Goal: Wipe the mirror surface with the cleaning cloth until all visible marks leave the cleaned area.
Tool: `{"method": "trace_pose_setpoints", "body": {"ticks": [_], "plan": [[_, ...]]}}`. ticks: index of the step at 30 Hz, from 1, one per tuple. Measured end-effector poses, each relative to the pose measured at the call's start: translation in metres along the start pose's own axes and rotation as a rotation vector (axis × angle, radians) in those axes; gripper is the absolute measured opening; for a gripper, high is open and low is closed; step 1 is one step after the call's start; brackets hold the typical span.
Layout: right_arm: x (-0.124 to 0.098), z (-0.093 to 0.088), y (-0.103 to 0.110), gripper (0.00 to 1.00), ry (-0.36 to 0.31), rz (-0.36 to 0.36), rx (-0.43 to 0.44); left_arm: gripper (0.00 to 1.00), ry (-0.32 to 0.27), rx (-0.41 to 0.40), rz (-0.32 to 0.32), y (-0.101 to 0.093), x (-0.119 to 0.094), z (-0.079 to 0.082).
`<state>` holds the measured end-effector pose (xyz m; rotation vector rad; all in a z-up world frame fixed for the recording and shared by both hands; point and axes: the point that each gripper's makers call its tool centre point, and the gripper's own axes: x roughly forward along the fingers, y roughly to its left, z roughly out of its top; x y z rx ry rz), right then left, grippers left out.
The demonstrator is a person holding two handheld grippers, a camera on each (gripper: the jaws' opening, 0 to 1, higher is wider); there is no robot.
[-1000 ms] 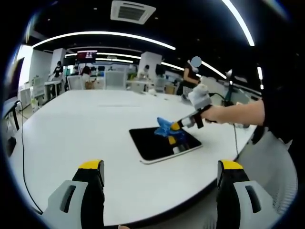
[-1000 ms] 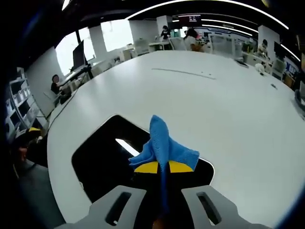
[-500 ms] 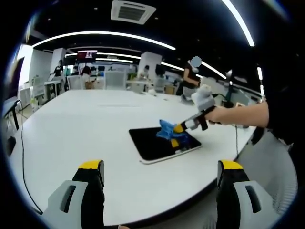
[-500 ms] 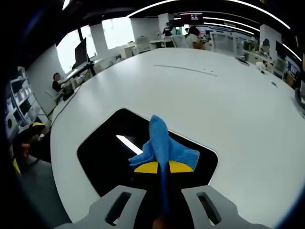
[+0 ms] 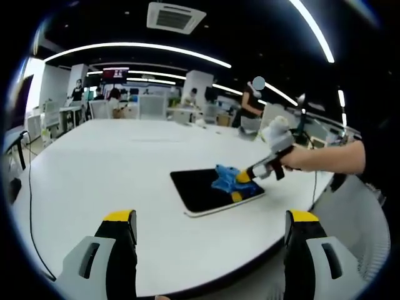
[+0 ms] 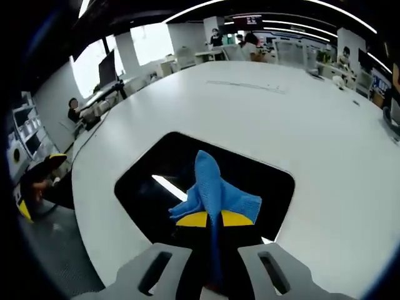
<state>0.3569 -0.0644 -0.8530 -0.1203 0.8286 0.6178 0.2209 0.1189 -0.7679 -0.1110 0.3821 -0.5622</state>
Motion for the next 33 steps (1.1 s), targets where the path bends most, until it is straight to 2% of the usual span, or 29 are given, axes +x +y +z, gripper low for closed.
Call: {"method": "trace_pose_setpoints", "body": {"ticks": [13, 26, 33], "plan": [[-0.015, -0.02, 0.018, 0.0, 0.013, 0.022, 0.031, 0.99, 0.0, -0.001, -0.005, -0.001, 0.0, 0.0], [-0.019, -0.025, 0.023, 0.0, 0.006, 0.028, 0.032, 0.99, 0.0, -0.003, 0.0, 0.0, 0.0, 0.0], [-0.019, -0.025, 0.022, 0.0, 0.015, 0.034, -0.001, 0.99, -0.002, -0.005, 0.004, 0.001, 0.0, 0.0]]}}
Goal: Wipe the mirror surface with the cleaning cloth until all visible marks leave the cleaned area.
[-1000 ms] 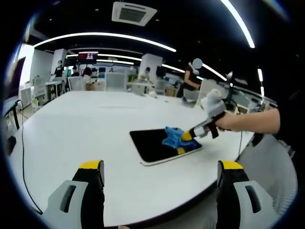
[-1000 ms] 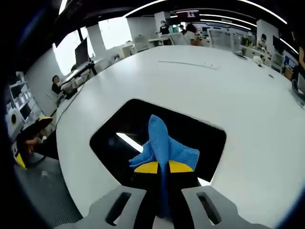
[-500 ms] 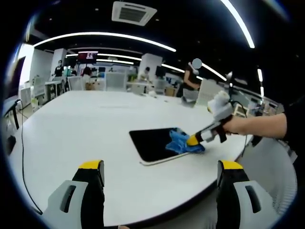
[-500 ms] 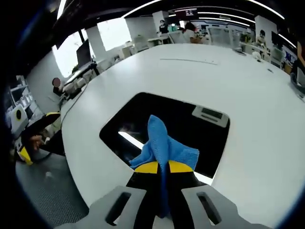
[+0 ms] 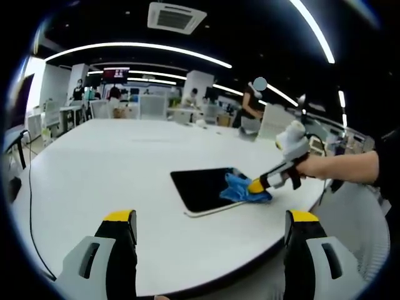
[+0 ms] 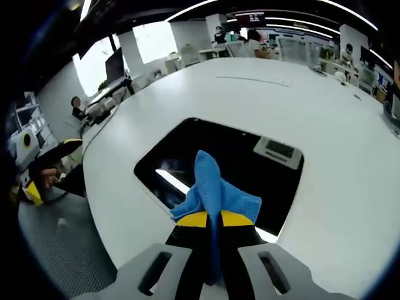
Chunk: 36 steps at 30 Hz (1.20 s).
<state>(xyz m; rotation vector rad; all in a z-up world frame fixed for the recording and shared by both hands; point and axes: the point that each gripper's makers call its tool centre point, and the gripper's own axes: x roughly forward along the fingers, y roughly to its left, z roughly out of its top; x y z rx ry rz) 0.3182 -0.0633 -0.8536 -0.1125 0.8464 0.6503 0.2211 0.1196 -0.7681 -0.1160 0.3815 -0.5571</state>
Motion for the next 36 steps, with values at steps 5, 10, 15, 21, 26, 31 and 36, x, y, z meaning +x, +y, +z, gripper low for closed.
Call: {"method": "trace_pose_setpoints", "body": {"ticks": [5, 10, 15, 21, 26, 31, 36], "plan": [[-0.005, -0.004, -0.006, 0.0, 0.005, -0.008, -0.002, 0.99, -0.001, -0.001, -0.001, -0.001, 0.0, 0.0], [-0.013, -0.01, -0.02, 0.0, 0.005, -0.03, 0.017, 0.99, -0.004, -0.002, -0.004, -0.001, 0.0, 0.001], [-0.02, -0.015, -0.03, 0.0, -0.003, -0.043, 0.054, 0.99, -0.004, -0.002, -0.006, -0.001, 0.0, 0.0], [-0.022, -0.016, -0.032, 0.0, -0.003, -0.051, 0.063, 0.99, -0.006, -0.003, -0.006, -0.001, -0.001, 0.001], [-0.022, -0.016, -0.032, 0.0, 0.002, -0.05, 0.065, 0.99, -0.007, -0.002, -0.005, -0.001, -0.001, 0.001], [-0.021, -0.013, -0.037, 0.0, -0.006, -0.042, 0.102, 0.99, -0.005, -0.001, -0.007, -0.001, -0.001, 0.001], [-0.017, -0.009, -0.04, 0.0, 0.0, -0.048, 0.091, 0.99, -0.004, -0.001, -0.005, 0.0, 0.0, 0.001]]}}
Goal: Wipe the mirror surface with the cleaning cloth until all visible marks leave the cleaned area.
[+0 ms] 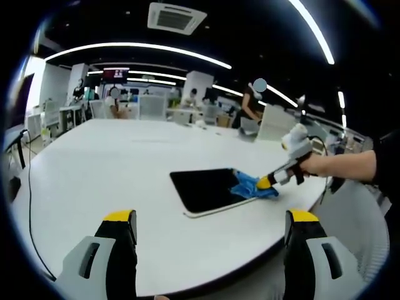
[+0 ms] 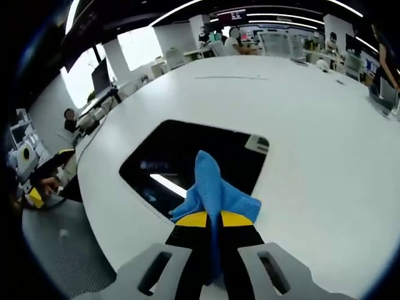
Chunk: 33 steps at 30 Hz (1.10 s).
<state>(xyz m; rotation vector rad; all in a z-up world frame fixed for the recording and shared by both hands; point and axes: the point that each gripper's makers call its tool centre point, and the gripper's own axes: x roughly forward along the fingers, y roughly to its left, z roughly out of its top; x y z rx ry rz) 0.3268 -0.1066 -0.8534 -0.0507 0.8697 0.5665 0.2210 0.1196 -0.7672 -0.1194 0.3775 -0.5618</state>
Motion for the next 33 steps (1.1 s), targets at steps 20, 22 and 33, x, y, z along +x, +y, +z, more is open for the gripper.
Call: {"method": "trace_pose_setpoints", "body": {"ticks": [20, 22, 33], "plan": [[0.017, 0.024, -0.019, 0.0, -0.006, -0.016, -0.028, 0.99, 0.008, 0.003, 0.003, 0.001, 0.001, -0.001], [0.02, 0.029, -0.023, 0.0, -0.01, -0.02, -0.028, 0.99, 0.009, 0.004, 0.003, 0.001, 0.001, -0.001], [0.033, 0.048, -0.037, 0.0, -0.024, -0.03, -0.037, 0.99, 0.015, 0.004, 0.008, 0.001, 0.002, -0.002]]}}
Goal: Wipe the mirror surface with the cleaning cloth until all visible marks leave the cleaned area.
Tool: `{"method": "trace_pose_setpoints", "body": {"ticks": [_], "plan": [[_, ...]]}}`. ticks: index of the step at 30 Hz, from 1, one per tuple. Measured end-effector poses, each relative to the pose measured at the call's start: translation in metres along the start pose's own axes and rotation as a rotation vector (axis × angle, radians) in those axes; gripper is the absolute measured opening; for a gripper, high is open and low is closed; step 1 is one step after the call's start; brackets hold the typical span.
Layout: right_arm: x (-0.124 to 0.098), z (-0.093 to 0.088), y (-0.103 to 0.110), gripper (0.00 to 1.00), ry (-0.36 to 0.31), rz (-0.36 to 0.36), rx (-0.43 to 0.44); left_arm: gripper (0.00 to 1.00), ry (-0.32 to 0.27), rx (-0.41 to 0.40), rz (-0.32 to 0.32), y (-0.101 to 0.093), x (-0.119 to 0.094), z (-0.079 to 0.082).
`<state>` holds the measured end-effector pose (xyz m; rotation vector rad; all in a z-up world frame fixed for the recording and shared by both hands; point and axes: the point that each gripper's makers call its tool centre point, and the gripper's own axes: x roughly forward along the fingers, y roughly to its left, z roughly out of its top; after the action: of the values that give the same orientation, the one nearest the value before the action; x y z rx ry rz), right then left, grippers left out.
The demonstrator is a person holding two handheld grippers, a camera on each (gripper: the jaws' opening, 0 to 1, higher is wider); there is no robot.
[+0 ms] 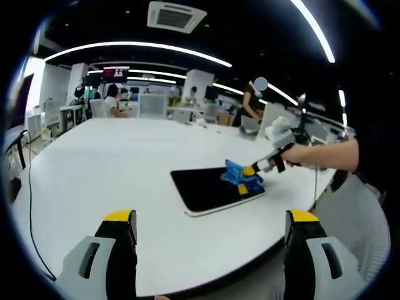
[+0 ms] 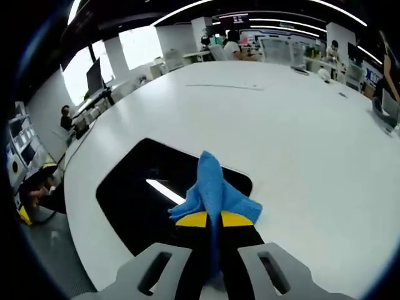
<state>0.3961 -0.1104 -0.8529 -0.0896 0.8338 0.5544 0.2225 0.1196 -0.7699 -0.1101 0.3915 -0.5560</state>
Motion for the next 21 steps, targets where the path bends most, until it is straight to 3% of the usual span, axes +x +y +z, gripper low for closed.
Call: {"method": "trace_pose_setpoints", "body": {"ticks": [21], "plan": [[0.022, 0.027, -0.023, 0.0, 0.008, -0.013, -0.027, 0.99, 0.006, 0.001, -0.009, -0.001, 0.002, -0.001]]}}
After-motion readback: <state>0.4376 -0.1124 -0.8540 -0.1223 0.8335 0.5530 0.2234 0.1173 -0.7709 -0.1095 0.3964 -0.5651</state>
